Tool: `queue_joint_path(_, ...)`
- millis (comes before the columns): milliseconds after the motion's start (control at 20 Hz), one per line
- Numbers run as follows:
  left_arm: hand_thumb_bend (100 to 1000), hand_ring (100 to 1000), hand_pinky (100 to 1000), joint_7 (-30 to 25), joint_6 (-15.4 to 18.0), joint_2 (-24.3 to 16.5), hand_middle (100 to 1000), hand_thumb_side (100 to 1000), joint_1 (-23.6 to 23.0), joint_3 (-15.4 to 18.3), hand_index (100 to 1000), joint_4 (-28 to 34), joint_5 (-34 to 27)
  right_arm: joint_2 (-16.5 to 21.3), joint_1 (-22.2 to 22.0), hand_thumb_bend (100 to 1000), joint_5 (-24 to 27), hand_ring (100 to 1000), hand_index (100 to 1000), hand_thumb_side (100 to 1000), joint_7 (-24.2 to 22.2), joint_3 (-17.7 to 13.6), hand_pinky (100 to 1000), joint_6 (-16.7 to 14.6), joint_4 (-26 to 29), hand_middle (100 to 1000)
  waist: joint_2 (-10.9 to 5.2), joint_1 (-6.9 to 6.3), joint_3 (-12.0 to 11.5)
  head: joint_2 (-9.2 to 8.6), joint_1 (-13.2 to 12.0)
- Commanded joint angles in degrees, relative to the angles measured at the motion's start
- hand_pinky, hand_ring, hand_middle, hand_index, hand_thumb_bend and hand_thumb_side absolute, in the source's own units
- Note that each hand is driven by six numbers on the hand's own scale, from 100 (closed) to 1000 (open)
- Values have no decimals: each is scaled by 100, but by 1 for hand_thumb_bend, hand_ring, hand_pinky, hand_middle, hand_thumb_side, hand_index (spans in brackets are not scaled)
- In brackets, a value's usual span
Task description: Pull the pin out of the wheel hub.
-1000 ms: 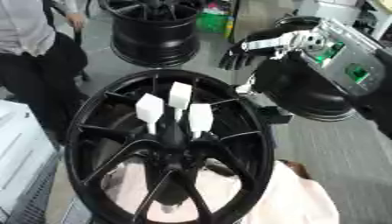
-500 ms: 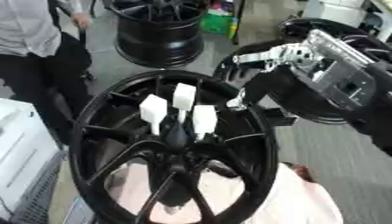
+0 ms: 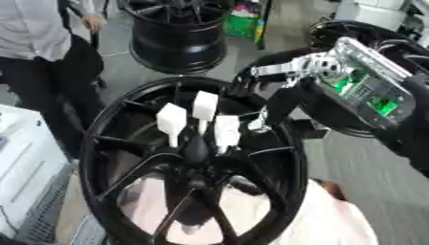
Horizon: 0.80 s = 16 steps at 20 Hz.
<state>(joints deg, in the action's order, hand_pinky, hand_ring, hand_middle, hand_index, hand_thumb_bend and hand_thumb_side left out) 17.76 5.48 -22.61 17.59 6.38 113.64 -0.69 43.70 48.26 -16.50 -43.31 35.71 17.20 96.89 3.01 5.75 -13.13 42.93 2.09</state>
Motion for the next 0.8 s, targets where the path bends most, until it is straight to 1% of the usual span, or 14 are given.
queue_joint_path(50,198,884,800,6,-2,-97,628,588,53,25,839,95,-16,344,-144,413,-3,876,894,345,18,-106,869,41,451,827,-50,-30,-9,37,50)
queue_joint_path(150,198,884,800,6,-4,-85,628,589,49,25,839,95,-20,452,-297,420,-32,878,893,346,17,-153,870,90,670,830,-47,-24,-23,33,78)
queue_joint_path(300,198,884,800,2,-4,-73,628,590,49,24,839,95,-26,491,-445,425,-119,879,890,349,-13,-187,871,154,827,830,-42,-17,-40,24,94)
queue_joint_path(550,198,884,800,4,-4,-60,628,592,46,30,839,95,-30,429,-565,421,-208,878,883,358,-73,-185,870,205,847,828,-34,-3,-63,36,119)
queue_joint_path(800,198,884,801,3,-4,-56,627,593,48,28,839,95,-32,358,-563,424,-314,880,889,324,27,-215,873,172,846,832,-26,0,-76,45,130)
